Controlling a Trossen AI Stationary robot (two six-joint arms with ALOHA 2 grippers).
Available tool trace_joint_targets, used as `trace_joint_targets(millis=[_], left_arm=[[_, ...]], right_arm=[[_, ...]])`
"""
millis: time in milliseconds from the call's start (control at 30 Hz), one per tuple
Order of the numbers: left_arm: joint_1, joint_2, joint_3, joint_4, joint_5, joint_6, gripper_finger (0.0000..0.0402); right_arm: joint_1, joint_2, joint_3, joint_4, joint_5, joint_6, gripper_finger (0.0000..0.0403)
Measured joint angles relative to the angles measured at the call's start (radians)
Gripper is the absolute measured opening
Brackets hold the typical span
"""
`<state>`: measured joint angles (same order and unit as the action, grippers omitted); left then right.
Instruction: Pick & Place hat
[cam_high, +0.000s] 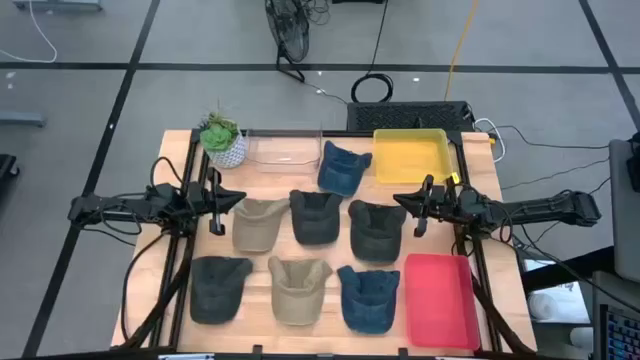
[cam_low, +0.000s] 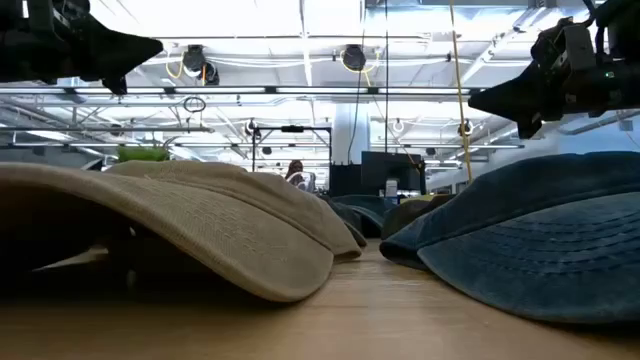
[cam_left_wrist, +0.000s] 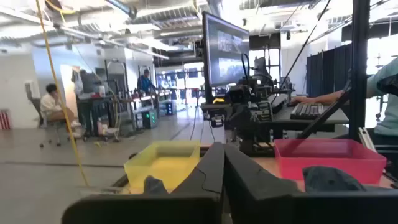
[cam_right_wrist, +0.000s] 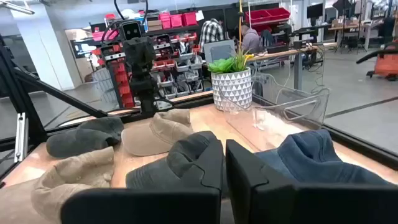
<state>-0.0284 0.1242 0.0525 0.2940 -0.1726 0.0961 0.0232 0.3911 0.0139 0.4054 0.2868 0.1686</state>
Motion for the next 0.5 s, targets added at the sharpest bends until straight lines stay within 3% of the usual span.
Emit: trace_joint_targets(millis=[200, 500], left_arm=[[0.0, 0.0, 0.0, -0.016, 0.0, -0.05, 0.0008], [0.001, 0.0, 0.0, -0.011, -0.011, -0.023, 0.0022]], right_arm=[[0.003, 0.024, 0.0, 0.0, -0.012, 0.003, 0.0], [0.008, 0.055, 0.0, 0.006, -0.135, -0.008, 0.0]])
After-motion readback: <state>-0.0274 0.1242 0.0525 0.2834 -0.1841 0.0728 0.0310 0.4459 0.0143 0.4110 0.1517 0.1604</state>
